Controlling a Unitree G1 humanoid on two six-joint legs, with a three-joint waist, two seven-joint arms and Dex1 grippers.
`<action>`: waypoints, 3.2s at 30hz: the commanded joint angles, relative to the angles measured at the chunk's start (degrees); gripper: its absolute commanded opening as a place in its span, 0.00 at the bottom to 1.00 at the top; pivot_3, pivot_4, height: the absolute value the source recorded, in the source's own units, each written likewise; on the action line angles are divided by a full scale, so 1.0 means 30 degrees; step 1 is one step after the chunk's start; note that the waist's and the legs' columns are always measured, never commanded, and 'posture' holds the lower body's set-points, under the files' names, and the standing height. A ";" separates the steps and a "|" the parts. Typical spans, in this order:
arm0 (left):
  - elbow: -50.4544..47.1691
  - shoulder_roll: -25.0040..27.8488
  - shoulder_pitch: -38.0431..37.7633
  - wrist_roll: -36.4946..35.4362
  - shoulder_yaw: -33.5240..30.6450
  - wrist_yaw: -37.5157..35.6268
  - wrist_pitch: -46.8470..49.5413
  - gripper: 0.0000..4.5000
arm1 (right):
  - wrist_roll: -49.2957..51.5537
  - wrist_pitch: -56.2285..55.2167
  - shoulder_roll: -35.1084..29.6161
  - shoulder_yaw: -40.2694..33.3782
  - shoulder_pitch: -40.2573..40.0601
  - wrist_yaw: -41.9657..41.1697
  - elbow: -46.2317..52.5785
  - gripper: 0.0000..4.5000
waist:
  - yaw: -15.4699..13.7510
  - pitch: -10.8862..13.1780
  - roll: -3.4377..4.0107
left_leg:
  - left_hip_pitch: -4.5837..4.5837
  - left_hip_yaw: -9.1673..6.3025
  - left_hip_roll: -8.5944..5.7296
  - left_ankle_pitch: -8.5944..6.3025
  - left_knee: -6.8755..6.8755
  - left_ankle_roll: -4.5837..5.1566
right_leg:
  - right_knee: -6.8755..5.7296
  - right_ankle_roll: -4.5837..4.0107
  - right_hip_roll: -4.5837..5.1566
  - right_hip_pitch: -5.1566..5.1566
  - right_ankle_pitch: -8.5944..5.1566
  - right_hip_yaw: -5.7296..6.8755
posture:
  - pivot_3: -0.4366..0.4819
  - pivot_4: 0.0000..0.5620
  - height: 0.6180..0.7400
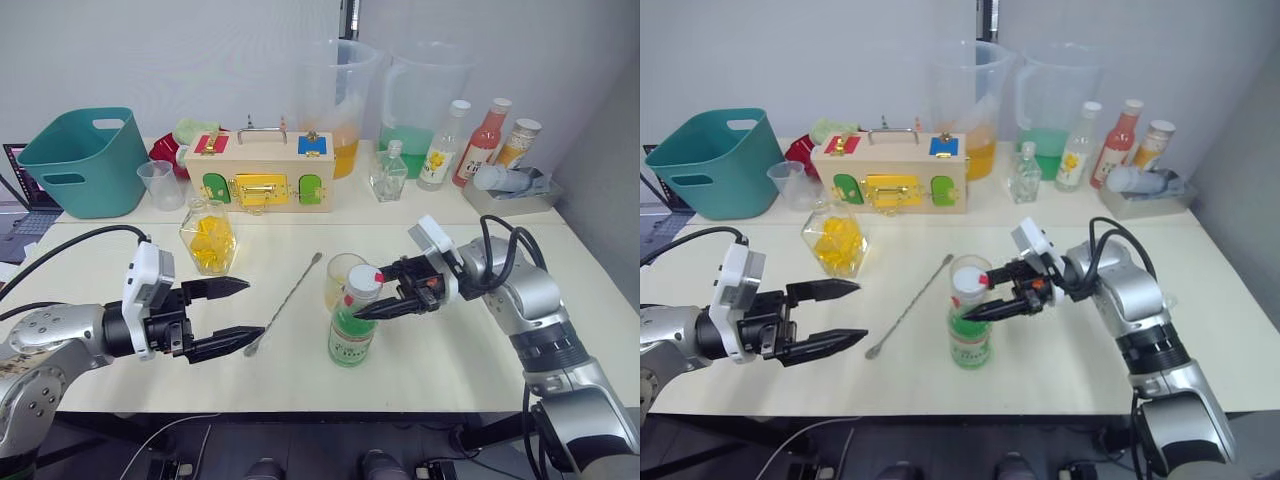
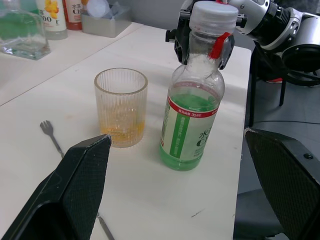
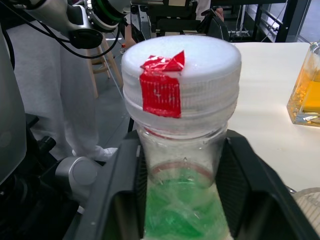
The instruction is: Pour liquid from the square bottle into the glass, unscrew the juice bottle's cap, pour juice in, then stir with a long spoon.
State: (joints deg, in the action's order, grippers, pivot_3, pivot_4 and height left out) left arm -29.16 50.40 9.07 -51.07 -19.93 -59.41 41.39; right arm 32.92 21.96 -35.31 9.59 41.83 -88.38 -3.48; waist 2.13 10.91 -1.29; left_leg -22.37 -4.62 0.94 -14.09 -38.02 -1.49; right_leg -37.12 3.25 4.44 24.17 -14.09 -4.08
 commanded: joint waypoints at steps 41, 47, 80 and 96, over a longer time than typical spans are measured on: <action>0.7918 -0.2512 0.7756 0.3823 0.6350 -0.5944 -0.2651 1.00 | 0.3437 0.8577 0.2878 -0.2542 -0.9173 2.1142 1.6696 0.27 | 0.0284 -0.0011 -0.0015 | 0.0015 -0.0007 0.0013 0.0003 0.0001 0.0006 | -0.0002 -0.0007 -0.0030 -0.0004 -0.0008 -0.0009 | 0.48 0.27 1.00; 0.7549 -0.2069 0.7399 0.3578 0.5986 -0.5892 -0.2357 1.00 | 0.4869 0.8822 0.1753 -0.3817 -0.8671 1.9833 1.6280 0.73 | 0.0253 -0.0010 -0.0015 | 0.0014 -0.0011 0.0015 0.0003 0.0001 0.0006 | -0.0009 -0.0008 -0.0029 -0.0008 -0.0008 -0.0005 | 0.48 0.27 1.00; 0.7076 -0.4966 0.9976 0.4868 0.8622 -0.4859 -0.3056 1.00 | 0.9093 0.7239 -0.5715 -1.9414 -1.8927 1.1338 1.5058 0.99 | -0.0420 -0.0011 -0.0026 | 0.0003 0.0013 -0.0016 0.0002 -0.0009 0.0006 | 0.0039 0.0007 -0.0005 -0.0065 -0.0012 -0.0022 | 0.48 0.27 1.00; 0.7543 -0.8701 1.0551 0.5966 1.0333 -0.3157 -0.2969 0.88 | 0.8924 0.6371 -0.4566 -2.0708 -2.2175 1.2231 1.7337 1.00 | -0.0411 -0.0013 -0.0030 | 0.0023 0.0007 -0.0020 0.0003 -0.0029 0.0005 | 0.0056 0.0018 -0.0011 -0.0113 -0.0019 -0.0028 | 0.48 0.27 1.00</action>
State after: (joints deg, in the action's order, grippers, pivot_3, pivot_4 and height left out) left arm -5.68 24.43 39.87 -33.00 11.54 -69.07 32.80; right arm 58.88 42.59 -49.24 -50.31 -24.34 -52.06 46.70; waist 0.90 10.87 -1.38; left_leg -22.29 -4.60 0.89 -14.09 -38.10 -1.48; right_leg -36.96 3.31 4.40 23.82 -14.15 -4.16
